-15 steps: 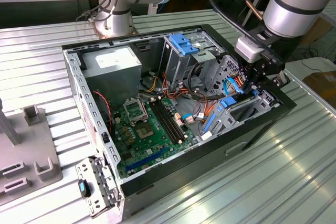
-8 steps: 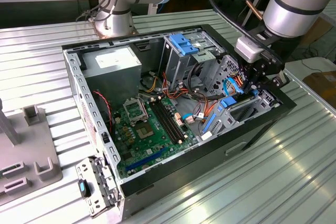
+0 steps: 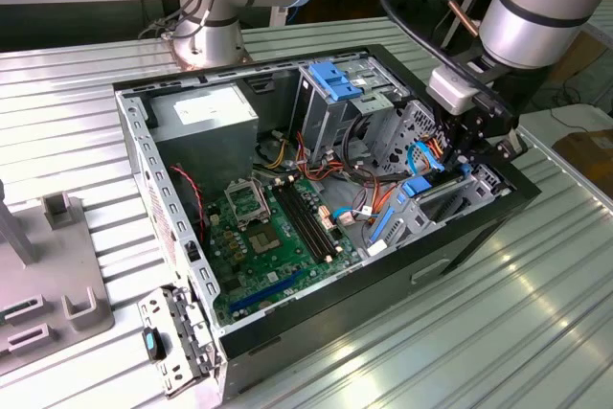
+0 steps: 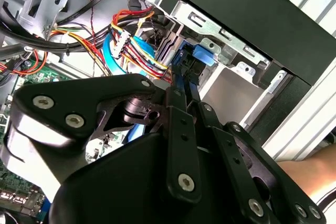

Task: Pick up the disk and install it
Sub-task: 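Insert the second disk wire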

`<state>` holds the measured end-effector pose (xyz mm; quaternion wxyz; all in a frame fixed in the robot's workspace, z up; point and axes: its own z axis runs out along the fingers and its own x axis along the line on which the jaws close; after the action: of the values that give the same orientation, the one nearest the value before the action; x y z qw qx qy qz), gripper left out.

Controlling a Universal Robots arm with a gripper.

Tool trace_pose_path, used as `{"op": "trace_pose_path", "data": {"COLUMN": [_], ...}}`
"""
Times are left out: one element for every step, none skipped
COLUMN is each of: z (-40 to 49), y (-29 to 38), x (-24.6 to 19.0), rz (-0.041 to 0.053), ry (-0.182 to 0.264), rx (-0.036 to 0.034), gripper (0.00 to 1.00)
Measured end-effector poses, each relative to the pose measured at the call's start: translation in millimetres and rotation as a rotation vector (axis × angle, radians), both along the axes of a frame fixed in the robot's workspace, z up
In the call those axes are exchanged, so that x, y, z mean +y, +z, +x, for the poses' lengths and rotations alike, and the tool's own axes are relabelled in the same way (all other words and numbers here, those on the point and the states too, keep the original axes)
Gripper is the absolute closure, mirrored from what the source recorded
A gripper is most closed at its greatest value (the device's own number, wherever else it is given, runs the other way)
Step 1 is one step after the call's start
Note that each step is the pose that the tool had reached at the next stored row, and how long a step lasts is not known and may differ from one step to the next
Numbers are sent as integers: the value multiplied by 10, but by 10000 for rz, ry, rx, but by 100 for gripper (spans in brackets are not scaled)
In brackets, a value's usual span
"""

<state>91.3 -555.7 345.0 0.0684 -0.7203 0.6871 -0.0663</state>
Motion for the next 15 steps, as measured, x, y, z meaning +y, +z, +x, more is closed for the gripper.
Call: {"op": "trace_pose_path", "data": {"z": [0, -1, -1, -1, -1, -1, -1, -1, -1, -1, -1, -1, -1, -1, -1], "y": [-5, -11, -16, -24, -28, -33, -36, -40, -44, -44, -44, -50, -58, -63, -63], "x": [-1, -2, -3, -4, -5, -5, -6, -6, -7, -7, -7, -6, -6, -6, -7], "rz": [3, 2, 1, 1, 0, -1, -2, 0, 0, 1, 1, 3, 4, 2, 1], "ry": [-25, -55, -78, -103, -117, -131, -145, -157, -173, -174, -176, -175, -175, -175, -175], "rx": [-1, 0, 0, 1, 1, 2, 3, 3, 3, 3, 3, 3, 3, 3, 3], "gripper": [84, 84, 84, 84, 84, 84, 84, 84, 84, 84, 84, 84, 84, 84, 84]}}
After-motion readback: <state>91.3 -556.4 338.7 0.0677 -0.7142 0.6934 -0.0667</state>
